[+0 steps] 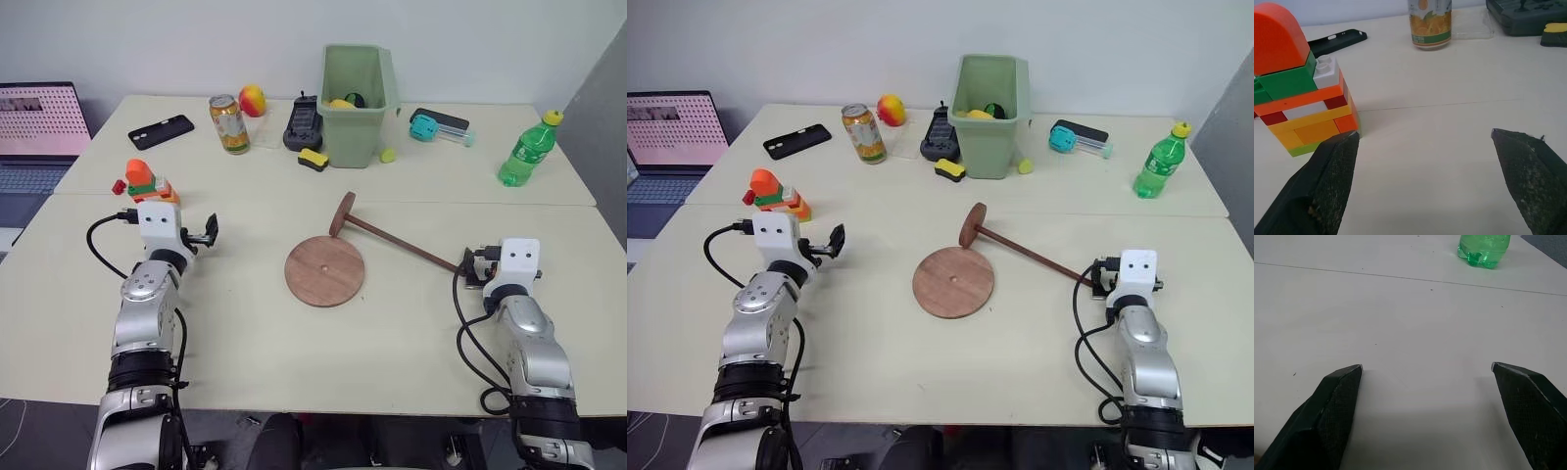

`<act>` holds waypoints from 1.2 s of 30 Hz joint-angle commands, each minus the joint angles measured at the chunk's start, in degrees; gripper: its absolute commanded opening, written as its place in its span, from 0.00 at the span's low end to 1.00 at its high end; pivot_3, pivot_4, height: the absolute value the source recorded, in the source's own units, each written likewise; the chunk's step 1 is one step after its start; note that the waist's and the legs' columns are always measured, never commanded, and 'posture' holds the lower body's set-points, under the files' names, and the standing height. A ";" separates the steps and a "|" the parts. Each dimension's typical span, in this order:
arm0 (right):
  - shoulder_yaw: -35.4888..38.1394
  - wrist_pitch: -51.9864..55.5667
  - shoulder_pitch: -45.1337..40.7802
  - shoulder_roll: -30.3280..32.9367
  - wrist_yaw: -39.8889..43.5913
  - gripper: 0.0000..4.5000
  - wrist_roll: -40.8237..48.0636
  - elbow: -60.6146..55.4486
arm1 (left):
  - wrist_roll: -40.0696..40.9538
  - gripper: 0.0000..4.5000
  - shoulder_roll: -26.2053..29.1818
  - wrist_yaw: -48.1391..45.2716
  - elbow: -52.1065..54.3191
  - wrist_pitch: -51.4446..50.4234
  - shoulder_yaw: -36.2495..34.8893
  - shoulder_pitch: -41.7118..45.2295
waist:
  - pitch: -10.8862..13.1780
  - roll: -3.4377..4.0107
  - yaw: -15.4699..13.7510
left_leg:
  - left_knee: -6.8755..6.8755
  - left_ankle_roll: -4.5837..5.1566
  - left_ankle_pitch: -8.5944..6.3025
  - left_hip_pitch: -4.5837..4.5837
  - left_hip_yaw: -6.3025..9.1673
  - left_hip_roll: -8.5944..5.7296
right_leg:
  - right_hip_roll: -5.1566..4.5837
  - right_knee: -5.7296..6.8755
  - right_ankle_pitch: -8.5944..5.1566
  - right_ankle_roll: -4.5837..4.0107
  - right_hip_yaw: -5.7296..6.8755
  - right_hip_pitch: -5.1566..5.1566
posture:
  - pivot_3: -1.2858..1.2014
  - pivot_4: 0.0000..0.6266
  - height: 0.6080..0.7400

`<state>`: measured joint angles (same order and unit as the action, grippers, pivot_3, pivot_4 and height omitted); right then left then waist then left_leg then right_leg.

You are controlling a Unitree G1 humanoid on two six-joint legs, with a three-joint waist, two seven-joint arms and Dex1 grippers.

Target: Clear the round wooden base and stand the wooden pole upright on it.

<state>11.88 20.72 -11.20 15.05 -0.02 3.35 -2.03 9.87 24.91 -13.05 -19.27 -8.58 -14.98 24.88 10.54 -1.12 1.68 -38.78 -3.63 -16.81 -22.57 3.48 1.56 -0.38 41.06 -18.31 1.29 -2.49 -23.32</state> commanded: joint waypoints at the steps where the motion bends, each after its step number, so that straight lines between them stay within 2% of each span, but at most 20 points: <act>1: 0.88 0.19 0.39 0.50 0.07 0.99 -0.10 -2.49 | -0.55 1.00 1.14 0.22 2.73 -0.30 -0.20 0.44 | 0.00 0.00 0.00 | 0.00 0.00 0.00 0.00 0.00 0.00 | 0.00 0.00 0.00 0.00 0.00 0.00 | 0.52 0.24 1.00; 8: 1.06 0.58 0.91 2.34 2.00 0.99 0.29 -4.09 | 2.17 1.00 1.97 -3.08 3.81 -1.47 -1.08 0.93 | 0.00 0.00 -0.01 | 0.00 0.00 0.00 -0.01 0.01 0.00 | 0.00 0.00 0.00 0.00 0.00 0.00 | 0.52 0.24 1.00; 12: 0.75 4.41 0.29 6.63 7.22 0.99 1.86 -7.37 | 6.21 1.00 5.07 -11.50 8.48 -5.20 -0.40 -0.05 | 0.00 0.00 0.02 | 0.00 0.00 0.00 -0.01 0.00 -0.01 | 0.02 0.00 0.00 0.00 0.01 0.00 | 0.52 0.24 1.00; 17: -0.75 10.56 -3.80 17.66 21.79 0.99 6.99 -9.48 | 16.61 1.00 11.45 -26.99 21.07 -16.31 2.03 -1.78 | 0.00 0.01 0.10 | -0.01 0.00 0.00 0.00 0.02 0.00 | 0.22 -0.04 0.00 0.00 -0.01 0.03 | 0.52 0.24 1.00; 20: -4.67 13.64 -11.71 25.57 33.72 0.99 9.63 -5.49 | 21.25 1.00 14.58 -33.27 27.66 -22.49 4.89 -0.36 | 0.02 0.03 0.21 | -0.06 0.03 -0.01 0.02 0.06 -0.03 | 0.26 -0.03 0.00 0.00 0.01 0.09 | 0.52 0.24 1.00; 24: -16.39 16.78 -25.71 31.24 50.87 0.99 9.80 2.55 | 25.19 1.00 15.85 -39.48 33.43 -27.10 9.88 2.12 | 0.01 0.03 0.26 | -0.09 0.05 -0.02 0.11 0.05 -0.06 | 0.35 -0.04 0.00 0.00 0.00 0.16 | 0.52 0.24 1.00; 26: -21.20 18.40 -31.30 30.79 56.05 0.99 9.17 6.12 | 25.71 1.00 16.24 -41.67 35.28 -27.84 11.99 2.61 | 0.01 0.03 0.31 | -0.06 0.05 -0.03 0.09 0.08 -0.05 | 0.37 -0.08 0.00 0.00 0.02 0.15 | 0.52 0.24 1.00; 30: -28.32 17.34 -41.00 25.74 60.54 0.99 5.87 16.31 | 25.12 1.00 14.94 -42.14 38.46 -27.17 14.92 2.86 | 0.02 0.03 0.70 | -0.06 0.06 -0.03 0.05 0.11 0.01 | 0.33 -0.11 0.00 0.00 0.02 0.11 | 0.52 0.24 1.00; 36: -33.71 15.52 -47.42 19.85 64.74 0.99 2.33 26.89 | 24.60 1.00 14.62 -40.30 41.79 -26.47 14.50 -0.49 | 0.02 0.03 0.71 | -0.10 0.04 -0.02 -0.05 0.22 0.09 | 0.20 -0.13 0.00 -0.01 0.03 0.06 | 0.52 0.24 1.00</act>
<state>-21.65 37.67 -56.70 35.29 63.40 6.87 23.04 34.73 39.21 -54.06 20.10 -35.92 0.59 24.93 10.56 -1.09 2.38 -38.88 -3.59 -16.83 -22.62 3.70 1.66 -0.19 40.93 -18.31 1.28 -2.46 -23.27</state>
